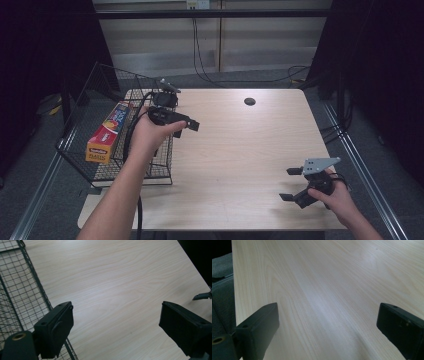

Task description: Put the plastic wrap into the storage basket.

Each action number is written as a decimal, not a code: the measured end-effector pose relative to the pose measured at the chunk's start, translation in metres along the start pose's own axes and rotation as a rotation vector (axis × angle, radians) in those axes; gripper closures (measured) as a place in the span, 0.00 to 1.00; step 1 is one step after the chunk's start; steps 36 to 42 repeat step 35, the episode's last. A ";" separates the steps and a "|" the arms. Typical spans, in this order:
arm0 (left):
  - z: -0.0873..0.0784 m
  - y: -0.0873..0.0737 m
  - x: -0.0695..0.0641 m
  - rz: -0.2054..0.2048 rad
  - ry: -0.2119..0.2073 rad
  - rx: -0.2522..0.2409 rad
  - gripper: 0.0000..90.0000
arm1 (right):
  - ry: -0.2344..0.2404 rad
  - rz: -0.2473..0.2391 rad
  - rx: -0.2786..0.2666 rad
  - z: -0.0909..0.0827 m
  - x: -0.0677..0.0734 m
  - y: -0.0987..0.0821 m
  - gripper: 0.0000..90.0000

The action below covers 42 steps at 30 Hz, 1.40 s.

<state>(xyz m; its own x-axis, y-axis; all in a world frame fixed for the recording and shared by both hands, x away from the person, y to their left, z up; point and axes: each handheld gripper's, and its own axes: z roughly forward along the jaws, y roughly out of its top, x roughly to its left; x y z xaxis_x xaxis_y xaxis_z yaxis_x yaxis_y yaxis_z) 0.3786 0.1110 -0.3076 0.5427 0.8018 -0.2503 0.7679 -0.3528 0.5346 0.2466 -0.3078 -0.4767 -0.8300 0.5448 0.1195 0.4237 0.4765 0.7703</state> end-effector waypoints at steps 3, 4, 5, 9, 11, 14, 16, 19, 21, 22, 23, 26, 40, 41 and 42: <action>0.006 -0.001 -0.004 0.016 -0.016 0.006 0.13 | -0.001 -0.001 0.001 0.000 0.000 0.000 0.05; 0.007 -0.002 -0.006 0.016 -0.023 0.010 0.13 | -0.001 -0.001 0.001 0.000 0.000 0.000 0.05; 0.009 -0.002 -0.006 0.026 -0.028 0.012 0.13 | -0.001 -0.001 0.001 0.000 0.000 0.000 0.05; 0.015 -0.005 -0.010 0.036 -0.033 0.015 0.13 | -0.001 -0.001 0.000 0.000 0.000 0.000 0.05; 0.017 -0.007 -0.012 0.051 -0.035 0.024 0.13 | -0.001 0.002 0.003 0.000 0.000 0.000 0.05; 0.021 -0.009 -0.014 0.059 -0.041 0.025 0.13 | -0.001 0.002 0.004 0.000 0.000 0.000 0.05; 0.024 -0.011 -0.016 0.063 -0.047 0.033 0.13 | 0.000 0.000 0.004 0.000 0.000 0.000 0.05; 0.029 -0.014 -0.020 0.083 -0.060 0.038 0.13 | 0.002 -0.005 0.006 0.000 0.000 0.000 0.05; 0.033 -0.017 -0.023 0.087 -0.067 0.030 0.13 | 0.002 -0.004 0.006 0.001 0.000 0.000 0.05; 0.034 -0.017 -0.024 0.102 -0.075 0.042 0.13 | 0.001 -0.003 0.006 0.001 0.000 0.000 0.05; 0.036 -0.018 -0.025 0.110 -0.082 0.043 0.13 | 0.001 -0.003 0.006 0.001 0.000 0.000 0.05; 0.042 -0.022 -0.028 0.117 -0.097 0.046 0.13 | 0.000 -0.004 0.006 0.000 0.000 0.000 0.05; 0.055 -0.031 -0.032 0.140 -0.099 0.040 0.12 | -0.003 -0.003 0.008 0.002 0.000 -0.001 0.05; 0.055 -0.031 -0.032 0.140 -0.099 0.040 0.12 | -0.003 -0.003 0.008 0.002 0.000 -0.001 0.05; 0.055 -0.031 -0.032 0.140 -0.099 0.040 0.12 | -0.003 -0.003 0.008 0.002 0.000 -0.001 0.05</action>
